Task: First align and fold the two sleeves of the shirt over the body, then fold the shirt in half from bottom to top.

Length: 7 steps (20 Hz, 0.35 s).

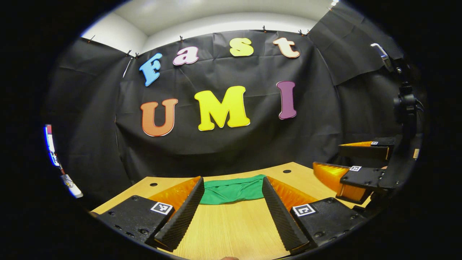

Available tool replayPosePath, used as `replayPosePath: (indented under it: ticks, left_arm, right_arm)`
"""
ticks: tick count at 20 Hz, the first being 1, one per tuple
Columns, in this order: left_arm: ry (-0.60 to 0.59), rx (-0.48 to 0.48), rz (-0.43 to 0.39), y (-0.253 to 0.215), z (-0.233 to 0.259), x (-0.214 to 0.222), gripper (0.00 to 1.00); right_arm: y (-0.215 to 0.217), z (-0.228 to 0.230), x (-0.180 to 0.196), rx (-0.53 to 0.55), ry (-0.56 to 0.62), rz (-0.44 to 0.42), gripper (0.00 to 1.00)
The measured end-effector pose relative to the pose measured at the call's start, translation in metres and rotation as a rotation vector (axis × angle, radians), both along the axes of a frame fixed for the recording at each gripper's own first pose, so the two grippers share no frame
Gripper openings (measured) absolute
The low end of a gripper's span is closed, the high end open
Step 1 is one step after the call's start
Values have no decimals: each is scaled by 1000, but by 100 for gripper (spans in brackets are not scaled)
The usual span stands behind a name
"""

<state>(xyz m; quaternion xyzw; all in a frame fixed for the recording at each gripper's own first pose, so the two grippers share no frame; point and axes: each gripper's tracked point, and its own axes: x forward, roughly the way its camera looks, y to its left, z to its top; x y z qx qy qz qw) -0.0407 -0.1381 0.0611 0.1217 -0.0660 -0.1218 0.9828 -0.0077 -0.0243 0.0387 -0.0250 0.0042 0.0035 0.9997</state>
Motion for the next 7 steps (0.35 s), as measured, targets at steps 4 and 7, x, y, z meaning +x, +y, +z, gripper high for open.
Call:
replayPosePath:
  ticks: [4, 7]
  left_arm:
    - [-37, 2, 17, 12, 3, -6, 100]
    - [-63, -4, 57, 31, 10, 0, 100]
  right_arm:
    - [20, 4, -10, -8, -29, 52, 95]
    - [23, 9, -17, -10, -56, 46, 96]
